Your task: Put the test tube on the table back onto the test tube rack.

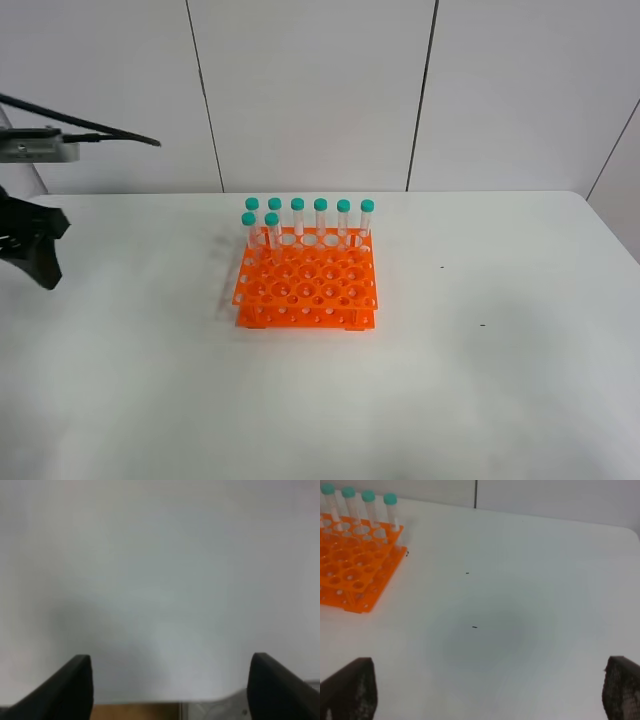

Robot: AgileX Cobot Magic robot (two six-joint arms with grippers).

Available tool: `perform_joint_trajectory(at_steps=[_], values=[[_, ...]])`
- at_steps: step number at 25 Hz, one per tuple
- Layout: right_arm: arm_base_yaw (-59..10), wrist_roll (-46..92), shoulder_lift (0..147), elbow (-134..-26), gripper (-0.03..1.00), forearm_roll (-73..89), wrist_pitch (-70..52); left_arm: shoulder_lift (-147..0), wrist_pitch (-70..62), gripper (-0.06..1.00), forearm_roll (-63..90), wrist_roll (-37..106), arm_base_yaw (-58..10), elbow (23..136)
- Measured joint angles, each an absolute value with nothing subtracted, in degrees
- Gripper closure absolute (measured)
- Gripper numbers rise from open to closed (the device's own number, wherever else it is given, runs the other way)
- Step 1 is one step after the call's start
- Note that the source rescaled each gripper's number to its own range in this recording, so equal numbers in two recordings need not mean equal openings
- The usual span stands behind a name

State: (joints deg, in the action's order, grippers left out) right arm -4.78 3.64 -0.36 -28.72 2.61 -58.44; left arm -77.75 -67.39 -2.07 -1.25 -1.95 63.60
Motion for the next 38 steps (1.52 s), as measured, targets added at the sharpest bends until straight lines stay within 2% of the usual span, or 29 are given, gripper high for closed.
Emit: perform_joint_trajectory(at_steps=[16, 38], values=[[-4.78, 3.64, -0.36, -28.72, -0.03, 2.67, -58.44, -28.03, -61.92, -0.06, -2.07, -1.20, -1.95, 28.98], [-4.78, 3.64, -0.36, -28.72, -0.03, 3.12, -58.44, 0.09, -60.61, -0.06, -2.07, -1.07, -1.95, 28.36]])
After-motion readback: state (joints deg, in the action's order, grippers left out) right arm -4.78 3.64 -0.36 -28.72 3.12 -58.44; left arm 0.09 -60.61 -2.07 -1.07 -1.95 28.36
